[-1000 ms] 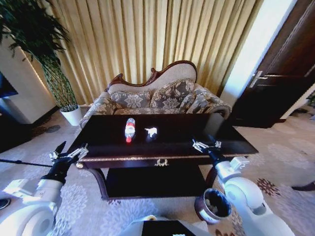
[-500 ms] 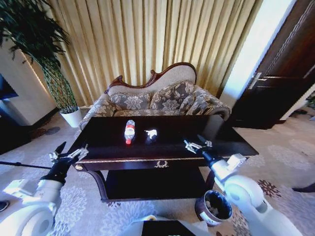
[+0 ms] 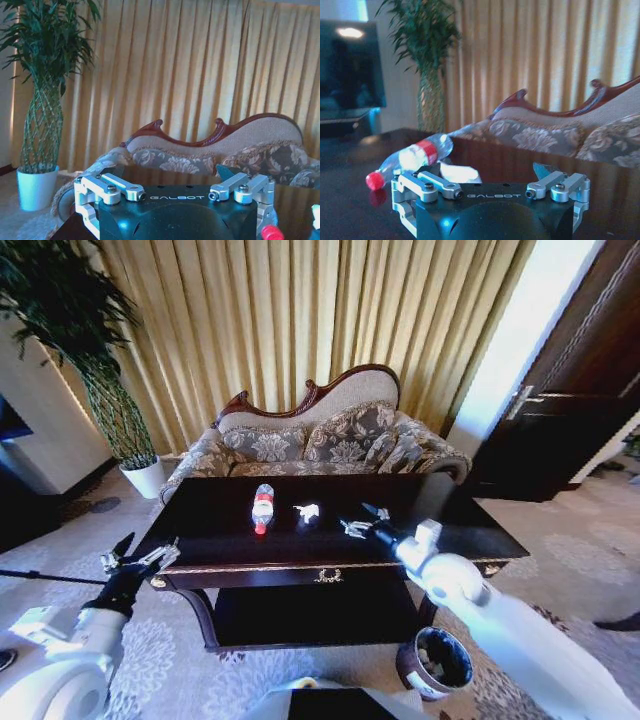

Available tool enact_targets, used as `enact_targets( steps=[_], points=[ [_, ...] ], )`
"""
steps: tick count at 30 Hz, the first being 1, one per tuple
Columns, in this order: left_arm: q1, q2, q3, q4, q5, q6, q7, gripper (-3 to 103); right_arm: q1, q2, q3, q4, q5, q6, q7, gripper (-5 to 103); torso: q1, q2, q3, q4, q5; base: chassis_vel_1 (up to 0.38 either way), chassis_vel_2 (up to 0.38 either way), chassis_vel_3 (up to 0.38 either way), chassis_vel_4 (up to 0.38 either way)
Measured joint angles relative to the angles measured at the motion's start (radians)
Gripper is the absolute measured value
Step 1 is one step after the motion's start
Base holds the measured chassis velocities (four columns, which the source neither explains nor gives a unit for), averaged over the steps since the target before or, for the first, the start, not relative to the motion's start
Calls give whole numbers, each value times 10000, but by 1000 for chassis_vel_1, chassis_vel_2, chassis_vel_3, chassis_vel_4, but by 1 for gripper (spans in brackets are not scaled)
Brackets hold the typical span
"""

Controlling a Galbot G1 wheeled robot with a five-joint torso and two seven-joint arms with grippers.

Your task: Move to the front of the table and place the trash on the table into the trash bin.

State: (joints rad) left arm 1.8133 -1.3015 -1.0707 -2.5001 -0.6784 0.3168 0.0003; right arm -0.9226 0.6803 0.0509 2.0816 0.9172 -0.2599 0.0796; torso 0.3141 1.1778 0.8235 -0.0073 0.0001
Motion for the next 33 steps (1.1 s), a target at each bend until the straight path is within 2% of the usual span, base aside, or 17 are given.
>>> enact_targets(
  steps=[3, 6, 12, 21, 29, 33],
  points=[
    [63, -93, -6, 1, 56, -7, -5, 100, 1019, 74, -1104, -451, 162, -71, -2, 100, 0, 1, 0, -1, -3, 0, 0, 0, 0],
    [64, -108, -17, 1, 74, -10, -5, 100, 1487, 232, -1600, -744, 234, -87, 10, 100, 0, 1, -1, -1, -3, 0, 0, 0, 0],
    [41, -149, -8, 1, 97, -17, -14, 100, 2655, 1133, -2818, -1853, 211, -130, 239, 100, 1, 1, 0, -1, 0, 0, 0, 0, 0],
    [61, -238, -85, 1, 102, -30, -29, 100, 3462, 1933, -3514, -2979, -28, -132, 353, 100, 1, 0, 0, 0, 0, 0, 0, 0, 0],
    [-7, -334, -48, 1, 101, -34, -37, 100, 3421, 2103, -3767, -3088, -255, -155, 362, 100, 0, 1, -1, -3, -1, 0, 0, 0, 0],
    [-45, -340, -10, 1, 99, -35, -38, 100, 3469, 2256, -3851, -3132, -245, -157, 614, 101, 0, 1, -1, -2, 0, 0, 0, 0, 0]
  ],
)
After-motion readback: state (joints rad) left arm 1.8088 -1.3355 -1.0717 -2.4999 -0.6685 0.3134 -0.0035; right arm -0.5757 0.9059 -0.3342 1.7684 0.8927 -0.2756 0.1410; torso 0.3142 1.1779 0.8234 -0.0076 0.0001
